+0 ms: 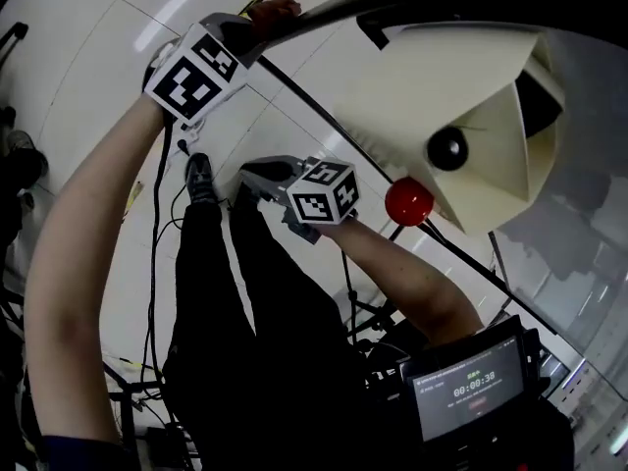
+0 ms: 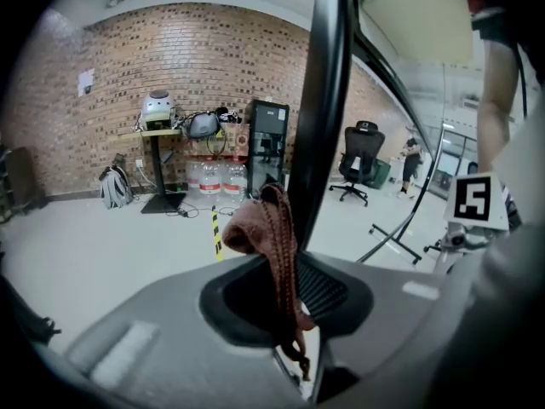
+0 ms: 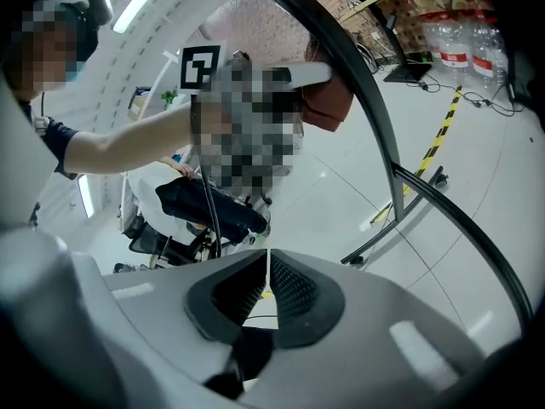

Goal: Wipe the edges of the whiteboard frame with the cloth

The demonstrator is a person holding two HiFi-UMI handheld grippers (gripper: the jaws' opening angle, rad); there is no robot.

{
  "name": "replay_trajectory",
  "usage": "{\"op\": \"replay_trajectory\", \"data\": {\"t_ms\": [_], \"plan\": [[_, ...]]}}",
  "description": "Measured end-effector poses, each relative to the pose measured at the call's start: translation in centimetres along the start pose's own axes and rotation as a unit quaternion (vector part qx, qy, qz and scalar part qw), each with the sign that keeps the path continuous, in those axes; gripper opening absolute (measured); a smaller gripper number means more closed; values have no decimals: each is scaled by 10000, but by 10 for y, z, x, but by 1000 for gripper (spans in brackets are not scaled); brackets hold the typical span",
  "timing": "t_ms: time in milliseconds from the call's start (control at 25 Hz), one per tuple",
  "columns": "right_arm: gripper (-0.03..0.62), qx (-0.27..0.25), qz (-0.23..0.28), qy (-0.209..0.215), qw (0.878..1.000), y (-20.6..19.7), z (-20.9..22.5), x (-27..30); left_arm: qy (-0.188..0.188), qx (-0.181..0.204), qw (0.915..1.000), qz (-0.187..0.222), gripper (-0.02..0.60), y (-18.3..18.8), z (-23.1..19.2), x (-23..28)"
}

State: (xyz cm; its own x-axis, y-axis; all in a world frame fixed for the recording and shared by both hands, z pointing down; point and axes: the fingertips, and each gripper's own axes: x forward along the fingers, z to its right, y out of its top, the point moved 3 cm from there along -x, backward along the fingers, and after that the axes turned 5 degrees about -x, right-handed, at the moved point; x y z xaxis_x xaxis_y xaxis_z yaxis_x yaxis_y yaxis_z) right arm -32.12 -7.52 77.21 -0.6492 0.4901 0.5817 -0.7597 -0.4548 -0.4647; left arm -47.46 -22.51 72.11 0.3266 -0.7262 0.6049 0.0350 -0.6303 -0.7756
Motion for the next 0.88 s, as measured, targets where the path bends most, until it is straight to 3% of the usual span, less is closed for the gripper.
{"op": "replay_trajectory", "data": {"t_ms": [200,400,560,880], "plan": [[17,41,-69,-132,9999,-8,-3,-14,-124,81,9999,78,74,14,21,3],[14,-91,-227,21,9997,-6,-5,-3,-21,47,9998,167,74,28,12,-1],[14,-80,-383,51,9992,-15,-9,-10,-186,-21,9995,240,74,39,23,8],[14,-130,-451,103,9988,3,-20,-20,-393,46,9982,456,74,76,28,-2]]}}
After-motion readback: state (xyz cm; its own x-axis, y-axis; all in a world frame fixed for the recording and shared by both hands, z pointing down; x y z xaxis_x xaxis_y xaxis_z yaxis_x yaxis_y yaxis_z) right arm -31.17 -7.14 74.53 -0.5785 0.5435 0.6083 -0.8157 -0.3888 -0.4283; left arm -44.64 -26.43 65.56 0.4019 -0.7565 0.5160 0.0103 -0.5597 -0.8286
